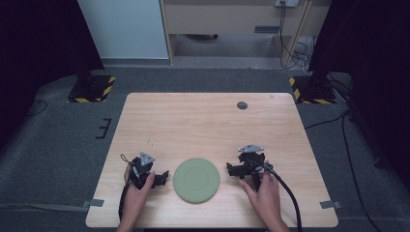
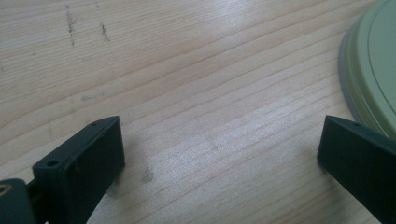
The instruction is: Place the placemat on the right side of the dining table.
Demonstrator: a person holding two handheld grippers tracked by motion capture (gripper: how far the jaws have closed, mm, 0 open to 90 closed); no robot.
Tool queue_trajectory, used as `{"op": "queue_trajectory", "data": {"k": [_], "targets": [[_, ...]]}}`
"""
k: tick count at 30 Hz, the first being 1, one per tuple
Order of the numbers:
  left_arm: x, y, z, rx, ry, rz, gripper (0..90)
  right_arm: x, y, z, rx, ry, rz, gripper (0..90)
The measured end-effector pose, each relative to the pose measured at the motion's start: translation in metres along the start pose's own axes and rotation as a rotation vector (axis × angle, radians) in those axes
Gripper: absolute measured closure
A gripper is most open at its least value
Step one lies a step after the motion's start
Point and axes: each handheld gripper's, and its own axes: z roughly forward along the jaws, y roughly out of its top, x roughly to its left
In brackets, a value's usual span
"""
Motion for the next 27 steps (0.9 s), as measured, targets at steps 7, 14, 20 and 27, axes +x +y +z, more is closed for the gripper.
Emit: {"op": "queue_trajectory", "data": {"k": [7, 14, 20, 27], "targets": [[0.000, 0.000, 0.000, 0.000, 0.002, -0.002, 0.0, 0.000, 0.000, 0.000, 0.001, -0.005, 0.001, 0.4], [-0.001, 0.000, 0.000, 0.002, 0.004, -0.008, 0.0, -0.001, -0.001, -0.001, 0.007, 0.008, -0.007, 0.4], [-0.002, -0.002, -0.003, -0.003, -0.020, 0.020, 0.6, -0.005, 0.000, -0.010, 0.021, 0.018, -0.026, 8.1], [-0.003, -0.005, -0.007, -0.008, -0.034, 0.043, 2.0, 0.001, -0.004, -0.028, -0.030, 0.063, -0.076, 6.6]]}}
